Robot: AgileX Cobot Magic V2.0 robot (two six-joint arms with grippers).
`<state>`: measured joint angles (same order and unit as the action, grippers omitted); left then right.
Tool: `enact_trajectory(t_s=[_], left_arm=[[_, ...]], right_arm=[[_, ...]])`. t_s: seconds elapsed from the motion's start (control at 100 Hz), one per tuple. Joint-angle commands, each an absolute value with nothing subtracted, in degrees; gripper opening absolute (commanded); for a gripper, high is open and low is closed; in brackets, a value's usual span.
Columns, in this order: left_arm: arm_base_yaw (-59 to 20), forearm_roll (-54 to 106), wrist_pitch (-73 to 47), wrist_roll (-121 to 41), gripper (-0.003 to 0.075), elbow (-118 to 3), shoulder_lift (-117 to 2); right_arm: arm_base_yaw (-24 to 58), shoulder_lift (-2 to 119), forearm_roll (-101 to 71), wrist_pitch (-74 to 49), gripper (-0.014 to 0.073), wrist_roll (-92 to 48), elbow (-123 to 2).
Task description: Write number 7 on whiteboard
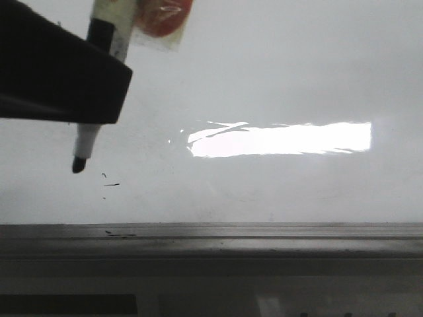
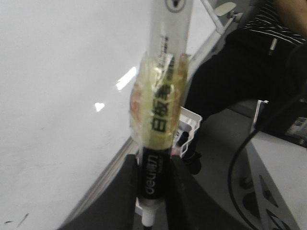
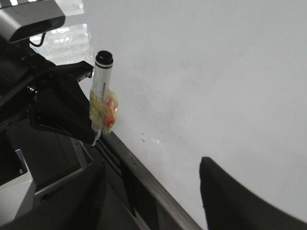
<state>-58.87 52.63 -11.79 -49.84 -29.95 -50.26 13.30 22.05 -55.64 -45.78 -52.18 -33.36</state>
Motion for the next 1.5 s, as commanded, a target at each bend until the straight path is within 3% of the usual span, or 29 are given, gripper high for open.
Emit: enact_trajectory(t_s=[0.0, 0.29, 0.67, 1.16, 1.23, 1.42, 1.49], left_arm=[[-60.4, 63.4, -12.8, -60.6, -0.0003, -31.4, -49.5], [-60.6, 86.3, -19.1, -90.2, -0.0003, -31.4, -50.9], [-60.6, 86.8, -25.7, -91.6, -0.0003, -31.4, -53.6], [-60.6, 86.8, -26.6, -91.6, -0.0005, -33.4, -53.6], [-60.6, 86.8, -26.6, -91.6, -0.0005, -33.4, -53.6], [-60.6, 86.8, -26.6, -91.6, -0.0006, -33.4, -53.6], [-60.6, 86.8, -26.3, -91.6, -0.0009, -33.4, -53.6]], right_arm=[[13.4, 23.1, -60.8, -44.5, 0.0386, -54.8, -35.3], [16.6, 25.0, -69.6, -50.4, 0.0386, -64.6, -35.3], [27.2, 36.9, -76.1, -51.0, 0.0388, -79.2, -36.3], [38.4, 50.8, -77.7, -43.6, 0.0382, -84.5, -39.4], [39.2, 51.6, -79.1, -43.2, 0.0313, -84.5, -39.4], [39.3, 51.6, -80.5, -42.1, -0.0073, -84.7, -39.4], [39.3, 51.6, -80.5, -42.1, -0.0058, -84.7, -39.4]])
